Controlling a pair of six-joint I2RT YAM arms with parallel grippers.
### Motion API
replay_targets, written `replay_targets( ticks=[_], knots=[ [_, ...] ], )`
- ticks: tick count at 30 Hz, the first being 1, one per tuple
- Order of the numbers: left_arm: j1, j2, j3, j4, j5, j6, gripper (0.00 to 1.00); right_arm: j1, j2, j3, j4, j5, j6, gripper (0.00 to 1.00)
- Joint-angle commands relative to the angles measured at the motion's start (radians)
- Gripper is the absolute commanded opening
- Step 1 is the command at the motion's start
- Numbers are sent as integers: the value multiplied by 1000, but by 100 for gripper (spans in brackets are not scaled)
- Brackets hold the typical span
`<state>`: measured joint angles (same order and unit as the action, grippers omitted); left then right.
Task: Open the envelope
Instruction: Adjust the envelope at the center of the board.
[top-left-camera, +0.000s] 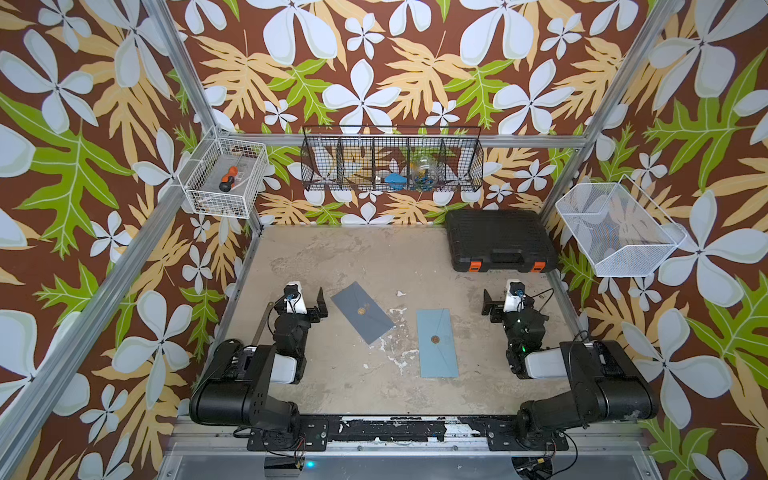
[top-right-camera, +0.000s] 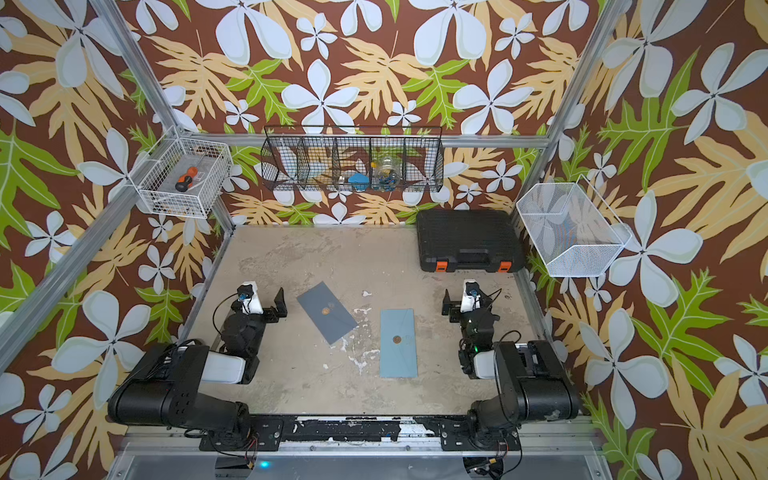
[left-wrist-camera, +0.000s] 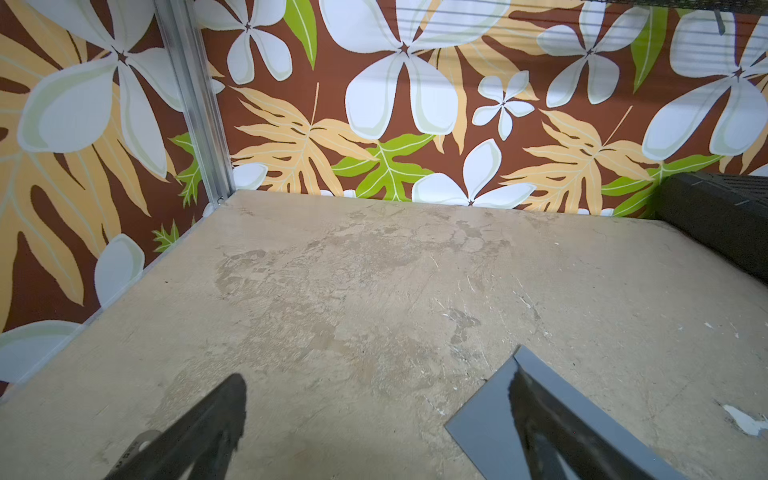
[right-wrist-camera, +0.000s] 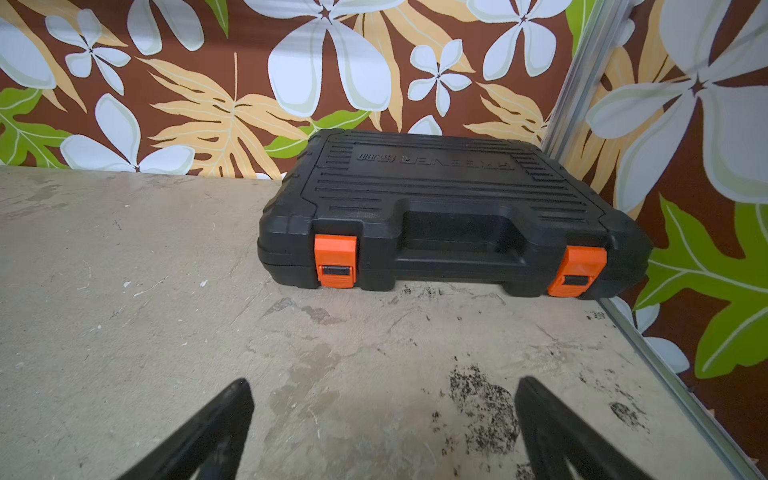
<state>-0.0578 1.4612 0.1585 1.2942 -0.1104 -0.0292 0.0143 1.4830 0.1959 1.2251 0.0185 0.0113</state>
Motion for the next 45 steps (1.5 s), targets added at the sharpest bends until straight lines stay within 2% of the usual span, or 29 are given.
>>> replay_targets(
  ticks=[1,19,22,29,34,35,37,39,43,45],
  knots=[
    [3,-2,-1,4,13,-9,100,1,2,4,8,-2,4,99],
    [3,-2,-1,4,15,-6,100,1,2,4,7,-3,4,100],
    [3,-11,-23,38,45,1,100,1,-1,-3,17,-13,0,100],
    [3,-64,-90,120,61,7,100,11,-43,-41,51,-15,-11,100],
    [3,-174,-102,39,11,-15,100,32,-96,-71,78,60,-7,99],
    [3,-201,-115,38,-9,-25,100,37,-158,-52,-6,114,22,100],
    [3,-258,-132,10,-69,-56,100,24,-265,80,-387,173,106,100],
    [3,-318,-132,-27,-101,-64,100,23,-278,177,-540,183,117,100],
    [3,-397,-49,-226,-170,-143,100,22,-238,357,-862,300,414,99],
    [3,-408,29,-396,-207,-246,100,17,-210,443,-1006,176,417,99]
  ],
)
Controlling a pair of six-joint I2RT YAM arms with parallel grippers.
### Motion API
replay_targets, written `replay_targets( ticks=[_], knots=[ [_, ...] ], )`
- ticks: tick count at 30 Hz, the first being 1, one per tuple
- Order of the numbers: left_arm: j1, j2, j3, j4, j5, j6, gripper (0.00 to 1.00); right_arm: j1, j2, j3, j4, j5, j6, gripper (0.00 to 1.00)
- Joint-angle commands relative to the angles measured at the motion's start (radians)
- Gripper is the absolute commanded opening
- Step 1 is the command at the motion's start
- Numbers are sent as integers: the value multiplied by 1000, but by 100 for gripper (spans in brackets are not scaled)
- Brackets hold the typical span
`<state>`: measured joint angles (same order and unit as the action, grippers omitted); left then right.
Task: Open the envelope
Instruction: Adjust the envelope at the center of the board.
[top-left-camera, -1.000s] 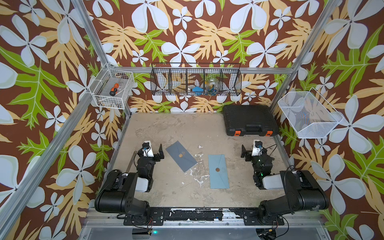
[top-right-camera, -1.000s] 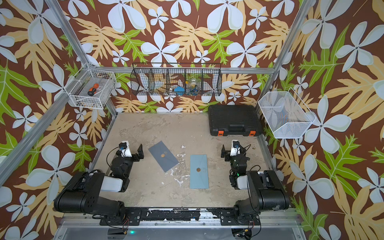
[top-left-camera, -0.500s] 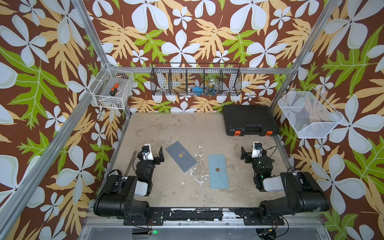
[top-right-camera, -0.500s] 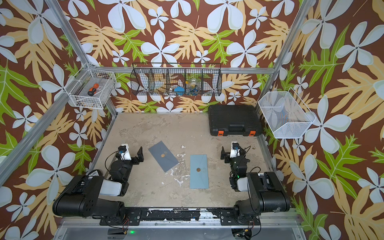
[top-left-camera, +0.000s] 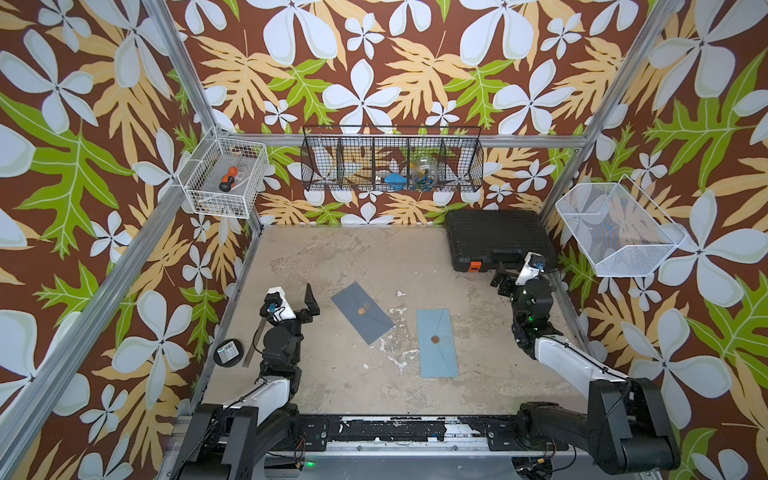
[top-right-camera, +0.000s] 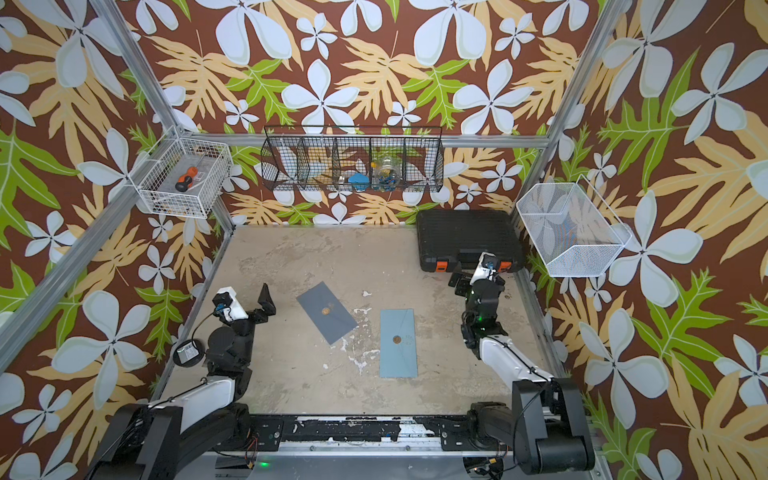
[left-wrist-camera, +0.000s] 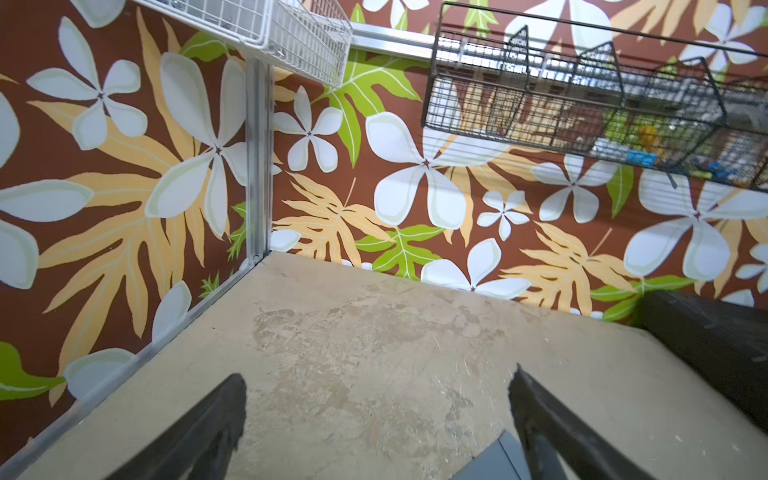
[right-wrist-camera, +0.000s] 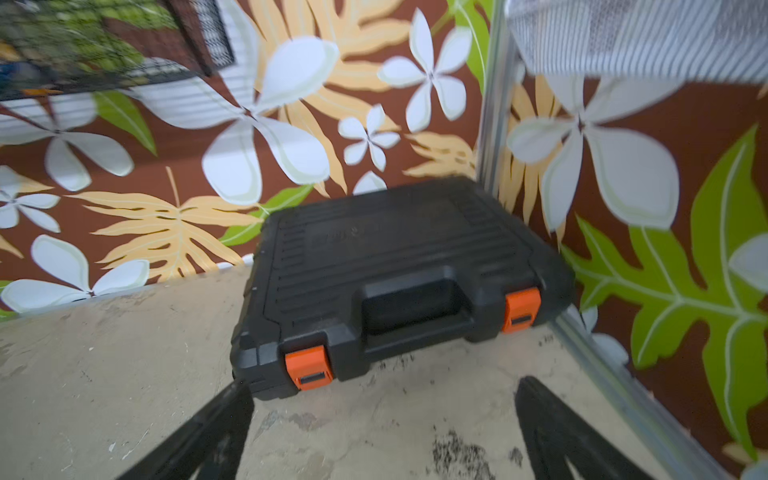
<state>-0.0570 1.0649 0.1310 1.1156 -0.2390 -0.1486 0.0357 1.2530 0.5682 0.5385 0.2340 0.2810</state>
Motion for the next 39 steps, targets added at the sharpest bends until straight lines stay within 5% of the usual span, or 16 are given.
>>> replay_targets(
  ticks=[1,4,8,13,19,28,39],
  knots=[
    [2,-15,103,-320,-98,-198,100,-8,32,87,-343,-116,166,99],
    [9,-26,210,-555,-109,-374,100,-55,17,27,-275,-392,261,99],
    [21,-48,259,-672,-22,-515,100,-75,-29,-25,-294,-423,387,99],
    [34,-47,197,-479,400,-591,100,-103,58,45,-407,-731,387,100],
    [-26,88,240,-426,777,-675,100,-101,-51,-20,-456,-745,325,99],
    [-416,194,393,-665,705,-454,100,-22,-106,-85,-512,-730,265,100],
    [-440,452,476,-632,543,-441,100,34,-64,-76,-454,-810,264,100]
  ],
)
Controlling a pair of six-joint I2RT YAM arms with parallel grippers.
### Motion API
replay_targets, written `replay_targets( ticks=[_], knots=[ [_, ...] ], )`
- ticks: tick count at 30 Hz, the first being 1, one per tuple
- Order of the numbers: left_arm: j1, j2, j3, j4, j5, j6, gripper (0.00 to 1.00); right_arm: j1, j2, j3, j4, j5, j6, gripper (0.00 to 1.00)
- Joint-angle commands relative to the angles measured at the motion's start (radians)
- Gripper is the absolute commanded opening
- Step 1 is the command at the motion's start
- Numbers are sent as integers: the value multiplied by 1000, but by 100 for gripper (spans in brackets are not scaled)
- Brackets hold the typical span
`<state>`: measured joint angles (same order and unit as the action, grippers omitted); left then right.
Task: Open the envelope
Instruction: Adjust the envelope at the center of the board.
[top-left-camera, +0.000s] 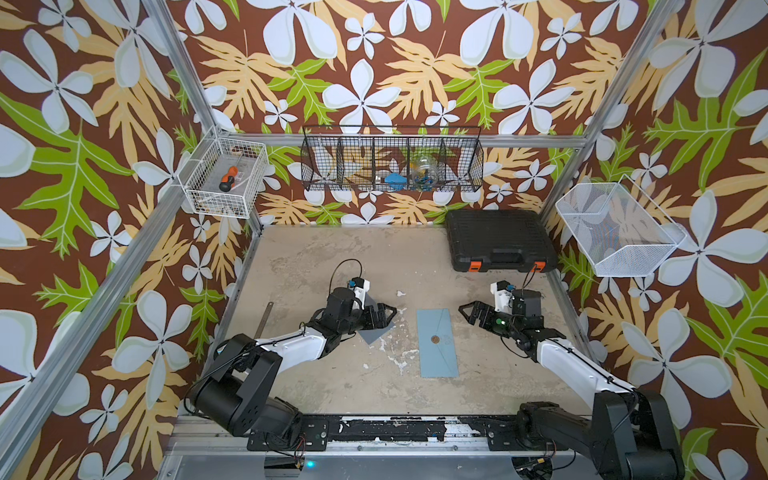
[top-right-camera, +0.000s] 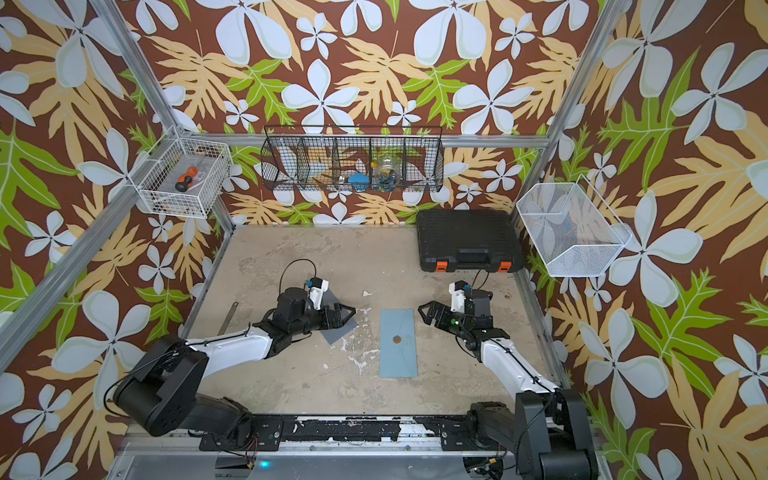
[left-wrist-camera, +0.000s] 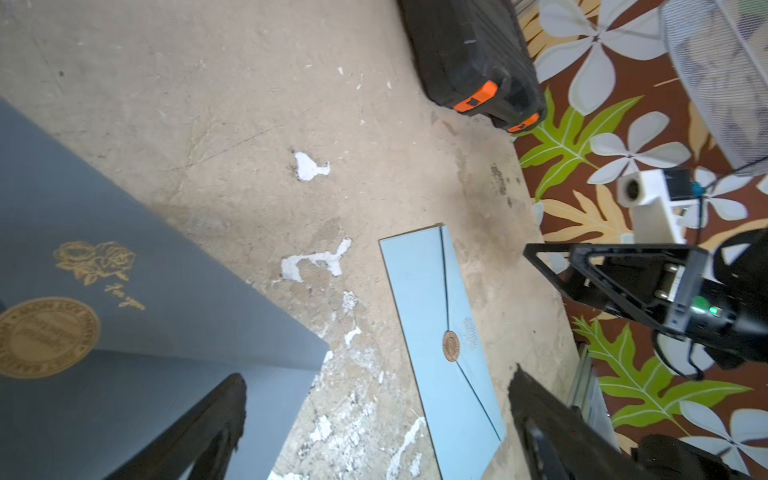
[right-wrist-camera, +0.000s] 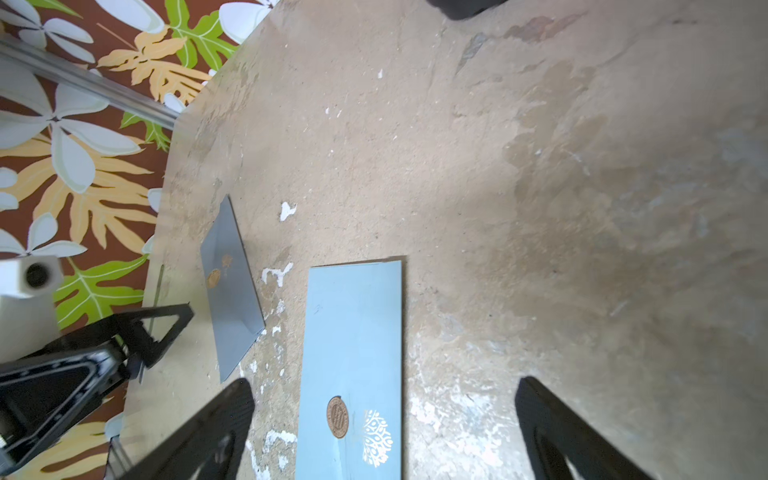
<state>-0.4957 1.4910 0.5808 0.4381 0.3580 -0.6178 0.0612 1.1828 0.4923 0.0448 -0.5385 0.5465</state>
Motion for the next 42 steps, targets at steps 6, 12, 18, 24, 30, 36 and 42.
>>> replay_targets(
  ticks=[6,12,18,24,30,36,42],
  knots=[
    [2,98,96,-30,-179,72,100,19,22,-6,47,-49,0,100],
    [17,110,47,7,-165,47,100,19,20,-3,48,-44,-5,99],
    [41,172,38,11,-159,23,100,23,45,-6,37,-45,-11,100],
    [72,199,31,-20,-133,-18,100,43,70,-18,35,-37,-12,100],
    [91,203,24,-40,-68,-67,100,65,122,10,-11,3,-34,99],
    [92,82,69,-110,-98,-29,100,91,161,15,-19,34,-35,97],
    [92,35,113,-123,-81,-2,100,95,188,10,0,19,-33,97]
  ],
)
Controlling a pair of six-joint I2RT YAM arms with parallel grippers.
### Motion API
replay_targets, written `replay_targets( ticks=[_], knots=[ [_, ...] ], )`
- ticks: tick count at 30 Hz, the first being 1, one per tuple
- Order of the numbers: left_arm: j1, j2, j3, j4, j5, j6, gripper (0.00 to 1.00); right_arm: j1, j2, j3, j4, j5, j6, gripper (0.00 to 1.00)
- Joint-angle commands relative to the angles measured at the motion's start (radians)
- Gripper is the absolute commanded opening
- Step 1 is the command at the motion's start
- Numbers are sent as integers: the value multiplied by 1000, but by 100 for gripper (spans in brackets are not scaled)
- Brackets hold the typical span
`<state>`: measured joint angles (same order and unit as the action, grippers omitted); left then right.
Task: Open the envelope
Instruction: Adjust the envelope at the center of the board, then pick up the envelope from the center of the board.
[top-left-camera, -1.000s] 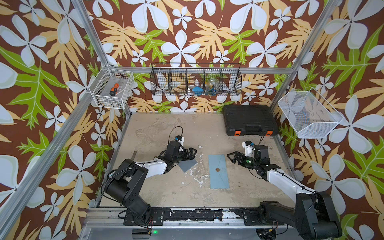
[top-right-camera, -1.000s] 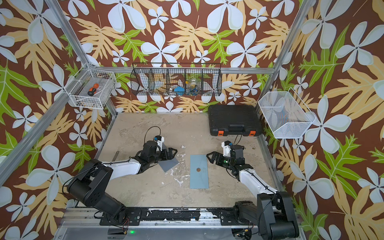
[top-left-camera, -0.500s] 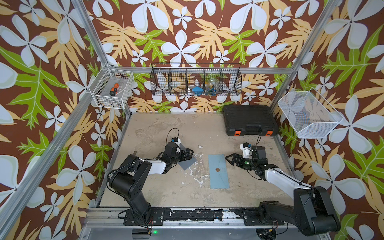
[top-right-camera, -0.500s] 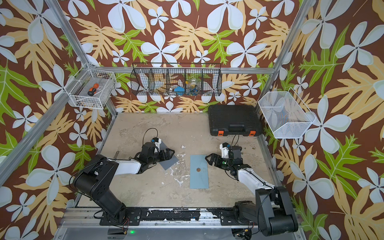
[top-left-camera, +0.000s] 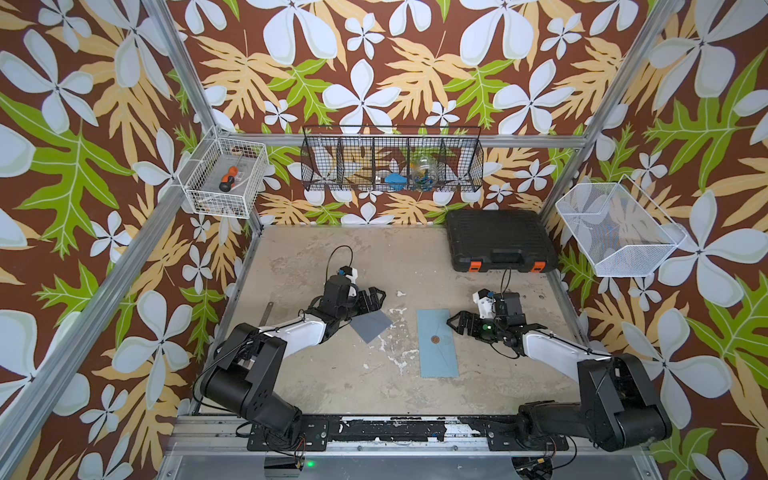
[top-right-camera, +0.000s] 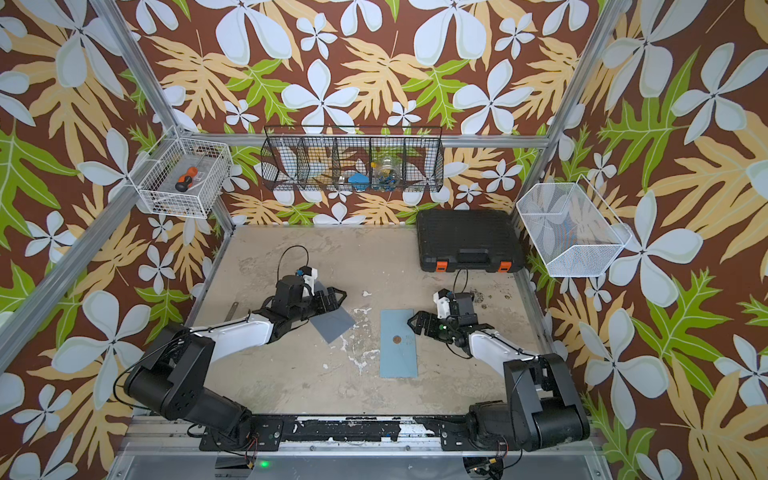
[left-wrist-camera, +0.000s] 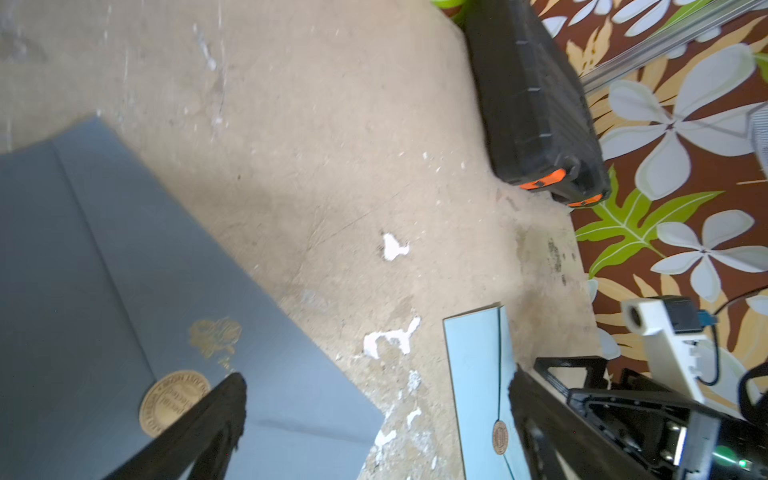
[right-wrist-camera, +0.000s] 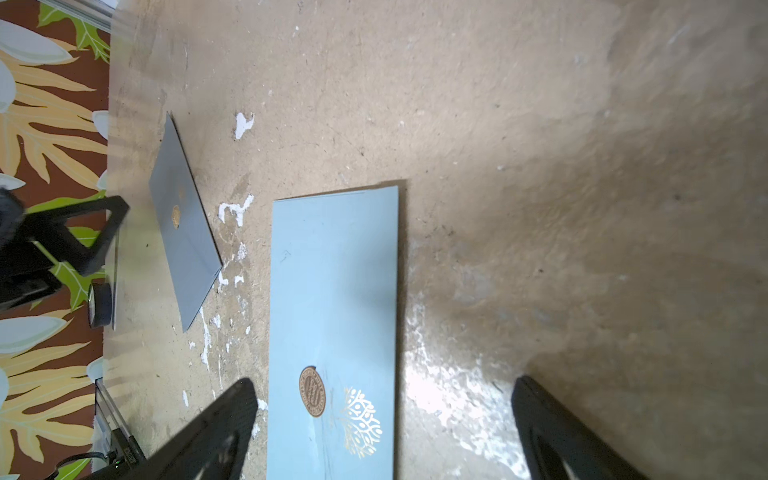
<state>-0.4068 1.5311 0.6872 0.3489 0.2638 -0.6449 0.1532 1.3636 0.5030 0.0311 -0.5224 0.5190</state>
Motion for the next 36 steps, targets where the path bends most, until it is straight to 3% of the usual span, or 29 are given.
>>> replay_targets(
  ticks=[1,6,14,21,29,36],
  knots=[
    [3,0,5,-28,25,25,100,3,12,-2,17,1,-4,97],
    [-10,33,-11,27,125,1,100,3,30,-3,29,-13,-2,93],
    [-133,112,-5,159,345,-39,93,11,86,-13,79,-65,8,84],
    [-189,198,-5,195,373,-96,85,18,118,-28,116,-100,29,80],
    [-264,222,-37,226,342,-156,86,22,114,-64,128,-99,53,79],
    [-271,281,-23,247,344,-168,86,25,138,-88,189,-145,74,77]
  ],
)
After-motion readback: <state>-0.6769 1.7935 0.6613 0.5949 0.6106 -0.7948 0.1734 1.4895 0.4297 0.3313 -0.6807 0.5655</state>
